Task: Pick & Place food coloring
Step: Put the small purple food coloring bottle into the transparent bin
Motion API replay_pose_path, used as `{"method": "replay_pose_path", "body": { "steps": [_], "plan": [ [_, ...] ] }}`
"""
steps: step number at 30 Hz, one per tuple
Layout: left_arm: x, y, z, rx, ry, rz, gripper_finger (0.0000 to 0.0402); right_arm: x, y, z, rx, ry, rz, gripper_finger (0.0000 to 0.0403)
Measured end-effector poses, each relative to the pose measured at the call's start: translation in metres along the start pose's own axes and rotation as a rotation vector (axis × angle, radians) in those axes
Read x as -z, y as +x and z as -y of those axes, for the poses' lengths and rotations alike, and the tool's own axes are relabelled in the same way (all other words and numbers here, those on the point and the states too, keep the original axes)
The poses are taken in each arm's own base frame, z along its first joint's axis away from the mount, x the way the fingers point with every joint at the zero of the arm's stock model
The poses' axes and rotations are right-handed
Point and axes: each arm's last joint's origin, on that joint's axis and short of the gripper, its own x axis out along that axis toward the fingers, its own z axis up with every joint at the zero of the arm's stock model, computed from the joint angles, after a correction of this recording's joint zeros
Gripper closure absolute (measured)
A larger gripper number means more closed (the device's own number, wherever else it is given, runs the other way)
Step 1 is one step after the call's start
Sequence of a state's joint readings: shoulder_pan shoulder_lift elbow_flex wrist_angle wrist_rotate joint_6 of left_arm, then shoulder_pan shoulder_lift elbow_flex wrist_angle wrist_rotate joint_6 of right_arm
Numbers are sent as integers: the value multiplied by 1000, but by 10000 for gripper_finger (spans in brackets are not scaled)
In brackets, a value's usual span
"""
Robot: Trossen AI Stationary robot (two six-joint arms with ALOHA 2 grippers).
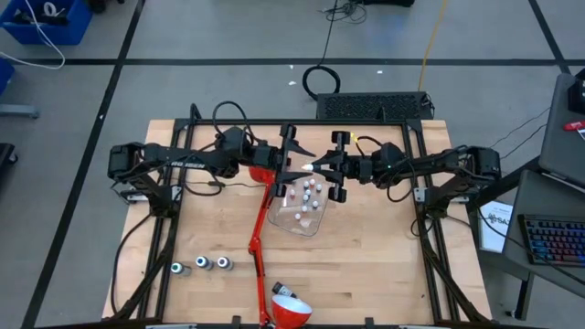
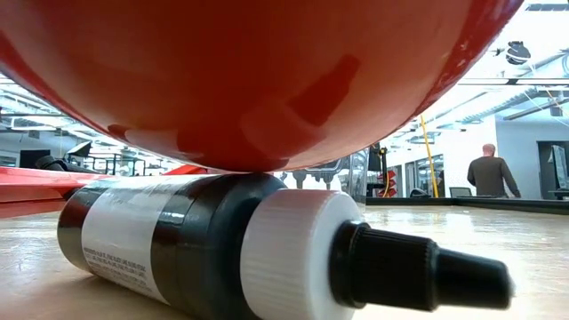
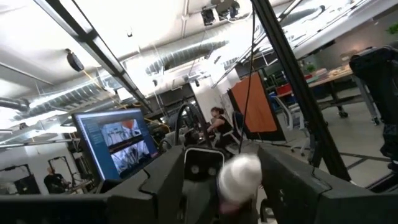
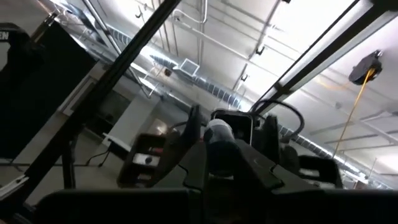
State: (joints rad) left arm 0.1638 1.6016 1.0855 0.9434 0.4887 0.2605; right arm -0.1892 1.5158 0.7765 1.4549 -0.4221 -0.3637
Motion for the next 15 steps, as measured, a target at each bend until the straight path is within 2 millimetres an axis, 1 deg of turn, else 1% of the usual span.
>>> {"method": "replay_pose_path", "body": {
  "steps": [5, 7, 9, 11, 13, 15],
  "plan": [
    [3, -1, -1, 1, -11, -26, 194, -1, 0, 0, -1, -1, 1, 363],
    [5, -2, -2, 3, -22, -67, 199, 0, 0, 0, -2, 7, -3, 363],
    [2, -6, -3, -1, -25, -141, 205, 0, 0, 0, -5, 16, -9, 363],
    [-7, -11, -3, -40, 8, -222, 213, 2, 0, -1, -4, 24, -28, 363],
    [-21, -18, -1, -78, 35, -319, 219, 4, 0, -1, -8, 32, -47, 363],
    [-36, -24, 2, -95, 70, -372, 225, 5, 0, -2, -15, 35, -53, 363]
  ]
}}
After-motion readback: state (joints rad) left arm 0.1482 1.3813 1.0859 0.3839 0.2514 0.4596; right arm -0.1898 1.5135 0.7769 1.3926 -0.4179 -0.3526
